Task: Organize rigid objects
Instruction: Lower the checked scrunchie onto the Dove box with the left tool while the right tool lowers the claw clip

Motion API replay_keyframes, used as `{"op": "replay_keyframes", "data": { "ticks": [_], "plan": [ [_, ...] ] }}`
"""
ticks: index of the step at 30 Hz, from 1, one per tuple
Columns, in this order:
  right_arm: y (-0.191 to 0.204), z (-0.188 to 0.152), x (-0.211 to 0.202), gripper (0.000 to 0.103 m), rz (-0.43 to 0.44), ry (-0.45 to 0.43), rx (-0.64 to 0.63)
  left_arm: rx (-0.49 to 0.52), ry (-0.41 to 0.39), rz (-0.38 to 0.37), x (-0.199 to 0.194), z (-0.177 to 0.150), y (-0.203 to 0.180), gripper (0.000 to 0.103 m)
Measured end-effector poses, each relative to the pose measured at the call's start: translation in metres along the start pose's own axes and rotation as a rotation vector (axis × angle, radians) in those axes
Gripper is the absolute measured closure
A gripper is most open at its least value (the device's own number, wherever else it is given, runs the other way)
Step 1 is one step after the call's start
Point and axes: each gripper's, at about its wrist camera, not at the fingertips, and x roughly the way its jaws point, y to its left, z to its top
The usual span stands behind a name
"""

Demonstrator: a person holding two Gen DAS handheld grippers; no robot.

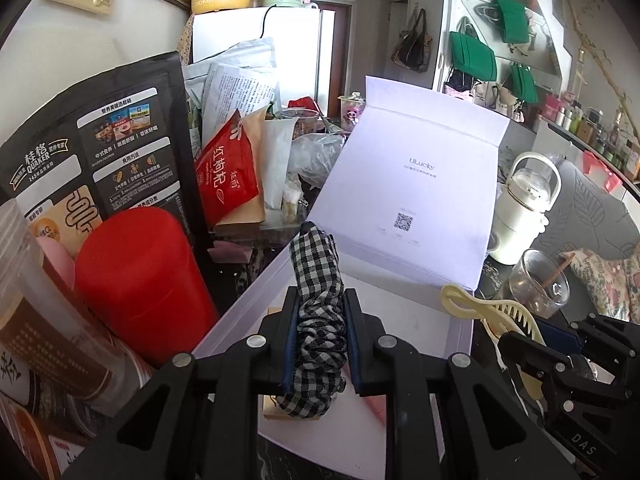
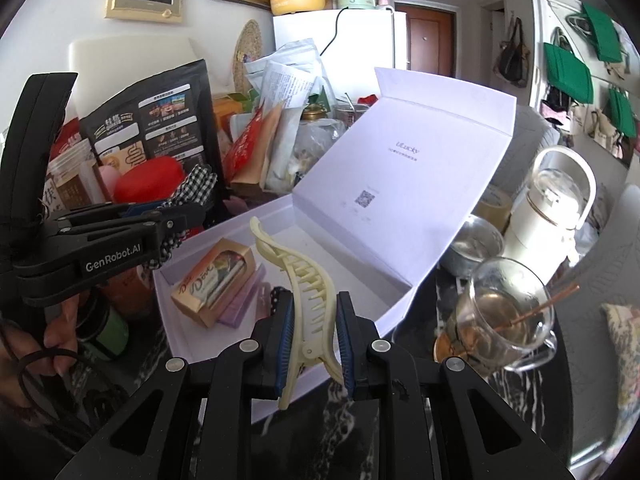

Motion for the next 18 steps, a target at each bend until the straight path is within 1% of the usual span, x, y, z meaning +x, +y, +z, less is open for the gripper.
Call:
{"op": "replay_keyframes", "data": {
  "ticks": [4, 8, 13, 18],
  "plan": [
    [0.0, 0.006, 0.009, 0.082, 0.006, -0.001, 0.003, -0.003, 0.016, 0.006, 0.008, 0.0, 0.004, 0.083],
    [-0.002, 0.009, 0.021, 0.082, 0.016, 0.012, 0.022, -0.007, 0.051, 0.021, 0.019, -0.004, 0.012, 0.083],
    [0.002, 0.009, 0.033, 0.082, -0.012, 0.024, 0.004, -0.012, 0.086, 0.045, 0.034, -0.007, 0.02, 0.083],
    [0.002, 0.01, 0.048, 0.082, -0.001, 0.039, 0.011, -0.02, 0.124, 0.049, 0.047, -0.01, 0.024, 0.083]
  ]
}}
